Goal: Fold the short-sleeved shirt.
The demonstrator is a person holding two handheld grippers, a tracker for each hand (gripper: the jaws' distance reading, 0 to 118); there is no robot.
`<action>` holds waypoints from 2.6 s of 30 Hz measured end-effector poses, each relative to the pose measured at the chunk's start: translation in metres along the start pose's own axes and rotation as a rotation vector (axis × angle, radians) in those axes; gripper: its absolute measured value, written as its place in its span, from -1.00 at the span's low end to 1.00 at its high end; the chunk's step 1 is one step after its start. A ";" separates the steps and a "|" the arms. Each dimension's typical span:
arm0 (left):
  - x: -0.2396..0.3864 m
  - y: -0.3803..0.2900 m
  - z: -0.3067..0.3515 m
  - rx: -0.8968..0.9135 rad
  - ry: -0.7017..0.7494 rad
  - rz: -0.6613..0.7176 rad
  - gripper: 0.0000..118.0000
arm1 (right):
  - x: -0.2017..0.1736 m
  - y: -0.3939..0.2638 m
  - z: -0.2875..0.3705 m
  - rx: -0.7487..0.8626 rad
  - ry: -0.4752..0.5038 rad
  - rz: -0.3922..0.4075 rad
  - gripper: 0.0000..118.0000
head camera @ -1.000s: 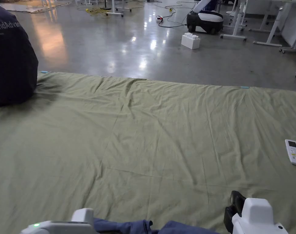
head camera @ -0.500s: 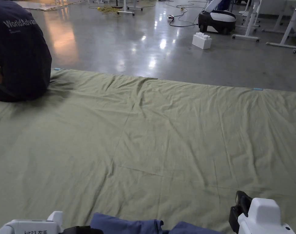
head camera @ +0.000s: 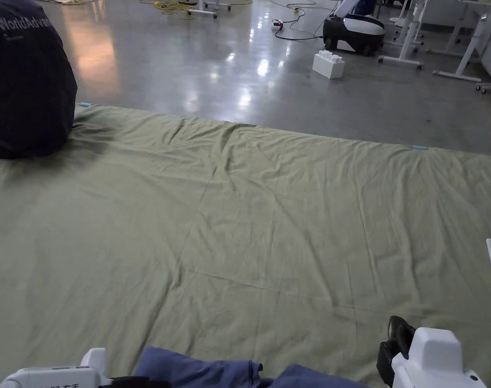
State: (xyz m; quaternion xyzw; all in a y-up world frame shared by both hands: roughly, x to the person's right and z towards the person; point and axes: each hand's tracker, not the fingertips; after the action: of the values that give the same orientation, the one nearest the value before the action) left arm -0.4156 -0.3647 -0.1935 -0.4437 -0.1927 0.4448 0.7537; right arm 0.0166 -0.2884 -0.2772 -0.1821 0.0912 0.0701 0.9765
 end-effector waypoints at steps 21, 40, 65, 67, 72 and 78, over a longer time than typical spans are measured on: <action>0.066 0.043 0.105 0.001 0.447 -0.467 -0.77 | -0.017 0.004 -0.004 0.005 0.047 0.013 -0.99; 0.159 0.000 -0.001 -0.079 0.365 -0.402 -0.77 | -0.013 -0.004 -0.004 -0.006 0.051 -0.002 -0.99; 0.165 -0.022 -0.111 -0.108 0.334 -0.330 -0.03 | 0.013 -0.016 0.001 -0.030 0.008 -0.041 -0.99; 0.169 -0.020 -0.094 -0.068 0.292 -0.323 -0.01 | 0.014 -0.016 0.001 -0.030 0.006 -0.044 -0.99; 0.159 -0.024 -0.098 -0.032 0.369 -0.353 -0.04 | 0.015 -0.017 0.000 -0.034 0.004 -0.050 -0.99; 0.130 -0.042 -0.141 -0.154 0.363 -0.309 -0.74 | 0.014 -0.019 -0.001 -0.043 0.007 -0.052 -0.99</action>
State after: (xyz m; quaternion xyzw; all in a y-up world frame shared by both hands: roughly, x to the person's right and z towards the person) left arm -0.2290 -0.3346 -0.2465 -0.5374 -0.1532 0.2213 0.7992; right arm 0.0331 -0.3052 -0.2748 -0.2054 0.0884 0.0462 0.9736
